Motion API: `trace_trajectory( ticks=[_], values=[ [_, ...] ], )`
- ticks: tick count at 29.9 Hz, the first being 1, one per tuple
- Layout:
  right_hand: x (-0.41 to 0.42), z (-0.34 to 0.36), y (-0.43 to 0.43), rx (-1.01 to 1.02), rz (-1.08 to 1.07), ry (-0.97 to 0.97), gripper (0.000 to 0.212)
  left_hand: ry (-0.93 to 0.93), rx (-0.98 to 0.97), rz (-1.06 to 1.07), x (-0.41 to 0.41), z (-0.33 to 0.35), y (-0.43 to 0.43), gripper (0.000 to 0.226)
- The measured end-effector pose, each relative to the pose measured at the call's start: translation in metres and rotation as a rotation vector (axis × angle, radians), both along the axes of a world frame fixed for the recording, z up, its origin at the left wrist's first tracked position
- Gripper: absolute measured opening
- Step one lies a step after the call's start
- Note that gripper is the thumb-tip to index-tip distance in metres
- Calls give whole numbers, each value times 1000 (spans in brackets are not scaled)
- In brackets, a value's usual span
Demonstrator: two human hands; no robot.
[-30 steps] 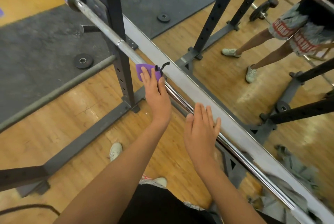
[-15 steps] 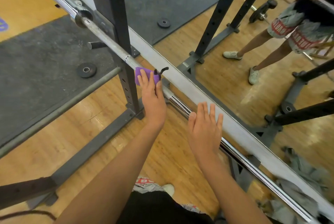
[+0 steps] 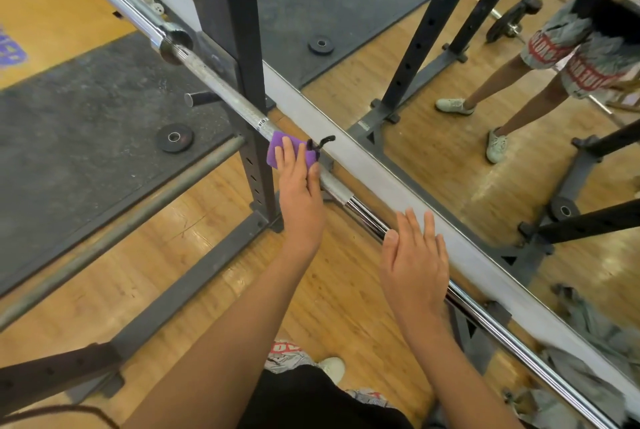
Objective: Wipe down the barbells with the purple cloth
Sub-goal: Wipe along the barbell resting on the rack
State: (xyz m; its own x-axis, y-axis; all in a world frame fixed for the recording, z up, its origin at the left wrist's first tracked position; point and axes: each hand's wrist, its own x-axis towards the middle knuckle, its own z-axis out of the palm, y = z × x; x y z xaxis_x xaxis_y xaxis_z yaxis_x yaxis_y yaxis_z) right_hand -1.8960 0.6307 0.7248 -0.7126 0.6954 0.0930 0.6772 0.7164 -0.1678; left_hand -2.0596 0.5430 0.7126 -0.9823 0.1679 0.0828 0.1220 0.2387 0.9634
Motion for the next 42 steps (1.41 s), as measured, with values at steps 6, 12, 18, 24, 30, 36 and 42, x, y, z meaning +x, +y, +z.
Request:
trace_trajectory(
  ticks=[6, 12, 18, 24, 30, 36, 42],
  values=[
    [2, 1, -1, 17, 7, -14, 59, 142, -218, -213, 1, -6, -18, 51],
    [-4, 3, -7, 37, -65, 44, 67, 498, -484, -569, -55, -8, -54, 53],
    [-17, 0, -27, 32, -259, 148, 53, 681, -554, -699, -77, -5, -46, 52],
    [-24, -4, -31, 52, -337, 207, 43, 915, -663, -994, -105, 12, -42, 49],
    [-32, -5, -33, 132, -426, 277, 31, 977, -807, -1018, -124, 19, -56, 47],
    [-33, -8, -33, 128, -454, 275, 34, 876, -890, -1029, -111, 23, -41, 57],
    [-33, -5, -34, 100, -460, 277, 39, 808, -842, -1016, -156, 31, -57, 53]
  ],
)
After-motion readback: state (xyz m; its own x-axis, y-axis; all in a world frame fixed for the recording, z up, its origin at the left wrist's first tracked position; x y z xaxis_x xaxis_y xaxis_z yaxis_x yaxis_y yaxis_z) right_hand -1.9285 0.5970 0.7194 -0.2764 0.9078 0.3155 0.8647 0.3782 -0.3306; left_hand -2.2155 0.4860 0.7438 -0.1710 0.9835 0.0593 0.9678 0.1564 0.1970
